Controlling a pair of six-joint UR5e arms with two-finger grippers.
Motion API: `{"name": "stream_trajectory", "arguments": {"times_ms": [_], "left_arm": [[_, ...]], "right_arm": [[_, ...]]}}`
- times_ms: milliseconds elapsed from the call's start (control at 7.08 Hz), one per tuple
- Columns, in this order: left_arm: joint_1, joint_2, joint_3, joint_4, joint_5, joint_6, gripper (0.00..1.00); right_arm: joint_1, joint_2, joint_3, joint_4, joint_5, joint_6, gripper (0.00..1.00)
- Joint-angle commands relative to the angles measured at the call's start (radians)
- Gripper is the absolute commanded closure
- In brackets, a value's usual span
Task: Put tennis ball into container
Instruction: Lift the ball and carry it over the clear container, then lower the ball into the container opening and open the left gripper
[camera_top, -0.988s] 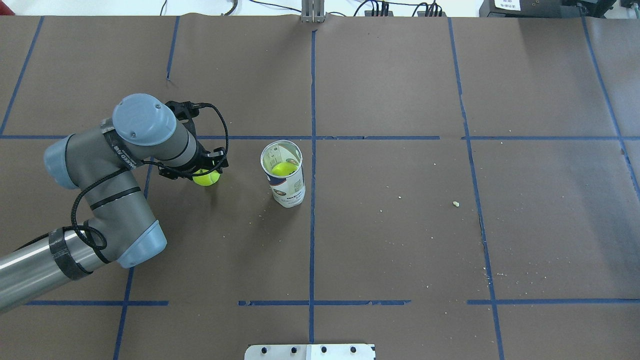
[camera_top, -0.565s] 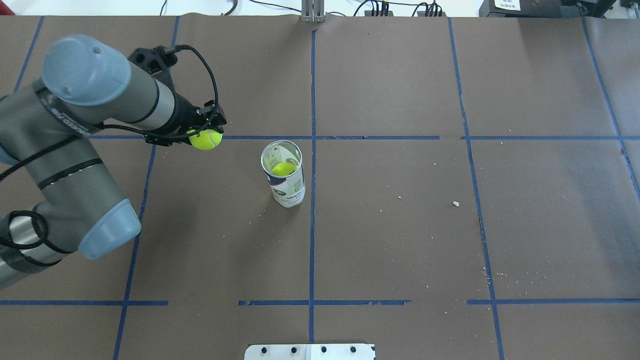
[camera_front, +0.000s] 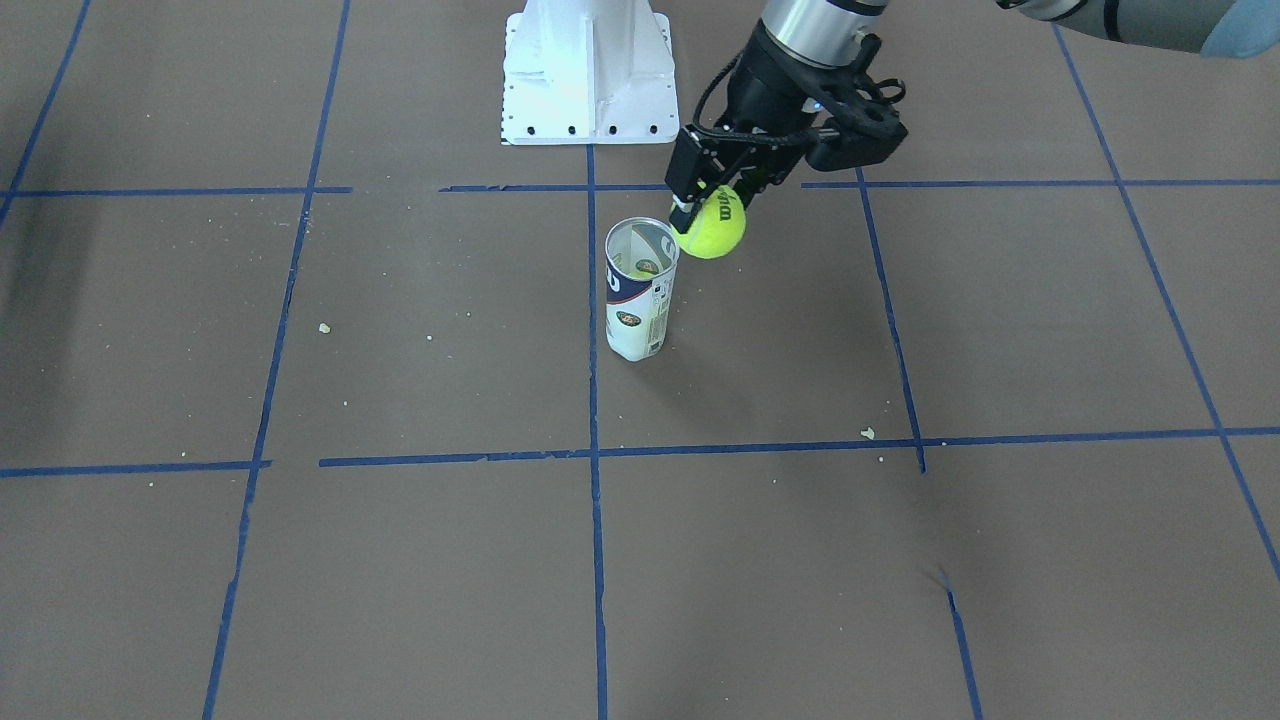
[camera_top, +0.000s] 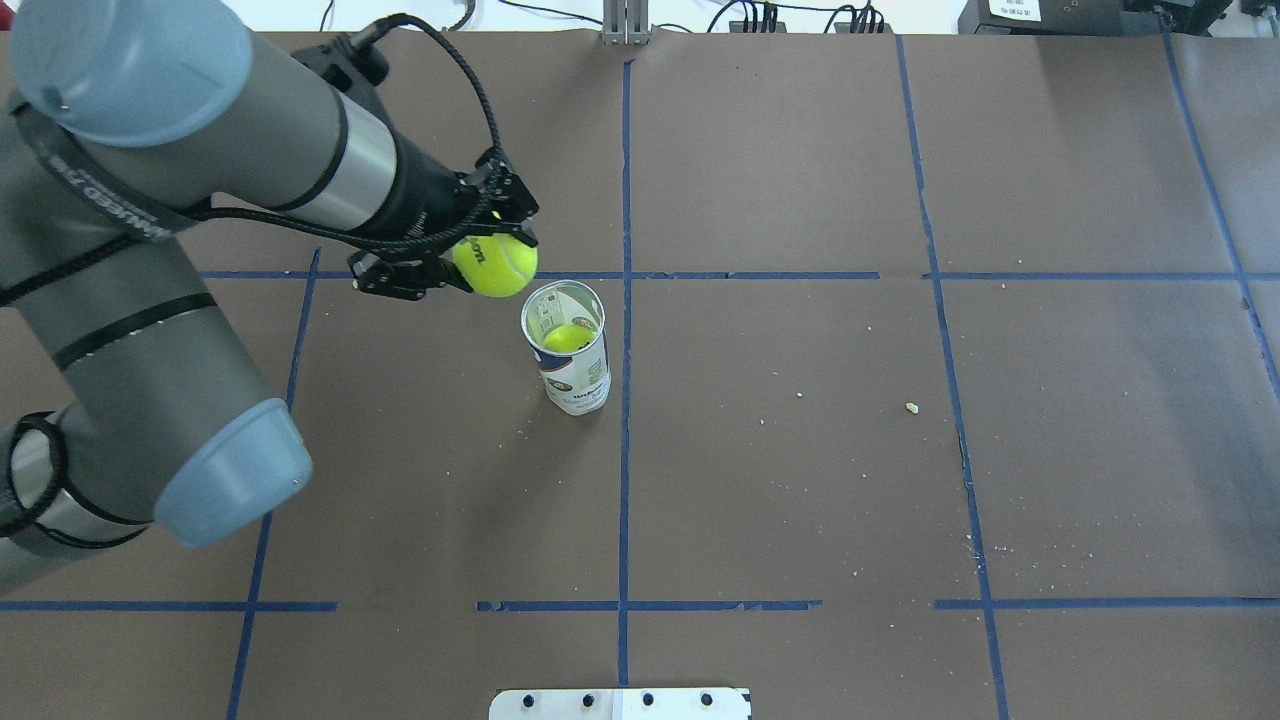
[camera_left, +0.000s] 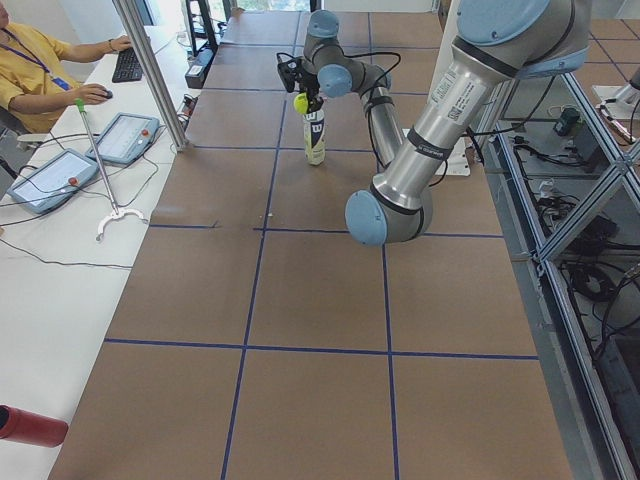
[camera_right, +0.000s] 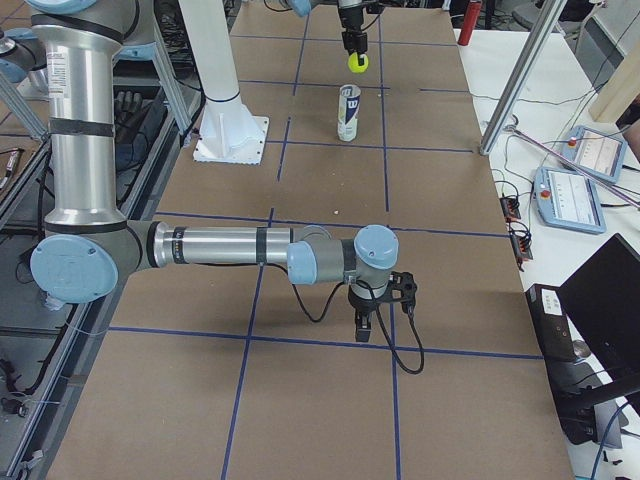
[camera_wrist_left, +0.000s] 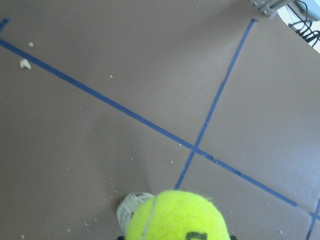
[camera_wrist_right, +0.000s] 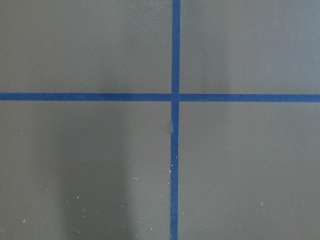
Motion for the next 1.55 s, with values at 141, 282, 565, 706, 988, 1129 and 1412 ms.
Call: {"name": "stream_trajectory", "arguments": {"times_ms": [141,282,565,706,988,1129,1412], "left_arm": [[0.062,-0.063,0.075,0.012,-0.004,-0.012,1.00],[0.062,-0.062,0.077,0.012,-0.004,-0.010,0.98],[0.062,-0.054,0.075,0.012,-0.004,-0.003,0.80],[0.060,-0.051,0.080,0.012,-0.003,0.000,0.80],[0.060,-0.040,0.080,0.010,-0.001,0.000,0.42],[0.060,-0.037,0.077,0.007,0.000,0.000,0.27],[0.060,-0.039,0.077,0.007,0.000,0.000,0.02]], "right_arm": [[0.000,0.000,0.000,0.000,0.000,0.000,0.00],[0.000,0.000,0.000,0.000,0.000,0.000,0.00],[0.000,0.000,0.000,0.000,0.000,0.000,0.00],[0.000,0.000,0.000,0.000,0.000,0.000,0.00],[0.000,0.000,0.000,0.000,0.000,0.000,0.00],[0.000,0.000,0.000,0.000,0.000,0.000,0.00],[0.000,0.000,0.000,0.000,0.000,0.000,0.00]]}}
